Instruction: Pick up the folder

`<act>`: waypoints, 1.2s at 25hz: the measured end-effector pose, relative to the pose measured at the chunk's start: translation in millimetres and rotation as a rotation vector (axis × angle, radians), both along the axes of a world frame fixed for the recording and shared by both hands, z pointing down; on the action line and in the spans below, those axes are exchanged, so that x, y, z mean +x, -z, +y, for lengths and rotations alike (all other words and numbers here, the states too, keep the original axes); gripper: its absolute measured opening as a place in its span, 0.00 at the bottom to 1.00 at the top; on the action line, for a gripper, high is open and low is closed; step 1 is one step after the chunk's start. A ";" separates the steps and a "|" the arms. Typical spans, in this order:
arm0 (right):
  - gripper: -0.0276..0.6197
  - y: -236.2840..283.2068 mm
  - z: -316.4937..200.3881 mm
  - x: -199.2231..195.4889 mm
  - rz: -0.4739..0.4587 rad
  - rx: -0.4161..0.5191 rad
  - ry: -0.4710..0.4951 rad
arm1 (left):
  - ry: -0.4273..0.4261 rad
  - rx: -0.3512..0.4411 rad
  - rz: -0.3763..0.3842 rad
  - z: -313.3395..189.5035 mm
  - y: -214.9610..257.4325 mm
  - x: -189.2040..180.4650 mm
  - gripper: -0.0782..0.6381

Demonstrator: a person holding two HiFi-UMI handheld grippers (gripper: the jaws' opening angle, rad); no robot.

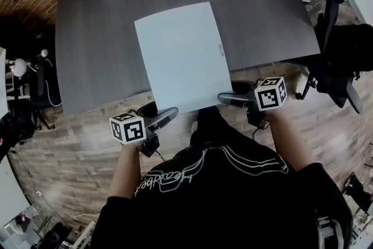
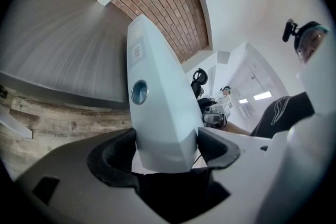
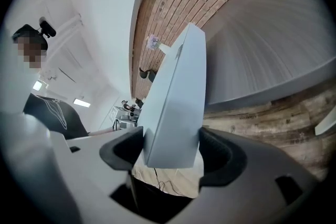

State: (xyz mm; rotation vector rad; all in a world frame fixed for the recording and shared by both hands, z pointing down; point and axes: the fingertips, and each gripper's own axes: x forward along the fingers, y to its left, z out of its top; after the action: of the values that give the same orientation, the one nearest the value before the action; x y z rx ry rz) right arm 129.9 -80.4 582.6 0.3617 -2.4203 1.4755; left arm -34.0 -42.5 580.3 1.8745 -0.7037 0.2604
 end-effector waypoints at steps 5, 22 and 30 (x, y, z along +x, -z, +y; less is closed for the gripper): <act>0.49 15.6 0.0 -2.5 -0.018 0.032 -0.020 | 0.018 0.011 0.009 2.4 13.5 -1.8 0.62; 0.49 141.2 37.4 -40.5 -0.069 0.345 -0.009 | 0.028 0.277 -0.025 42.7 129.7 -38.6 0.62; 0.49 209.0 65.7 -47.8 -0.096 0.505 -0.023 | 0.027 0.408 -0.038 69.5 190.7 -46.0 0.62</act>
State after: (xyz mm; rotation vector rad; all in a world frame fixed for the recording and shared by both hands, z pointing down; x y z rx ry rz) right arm 82.1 -14.7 373.6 0.4290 -2.8569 0.8861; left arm -80.0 27.0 389.7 2.2481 -0.8554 0.1409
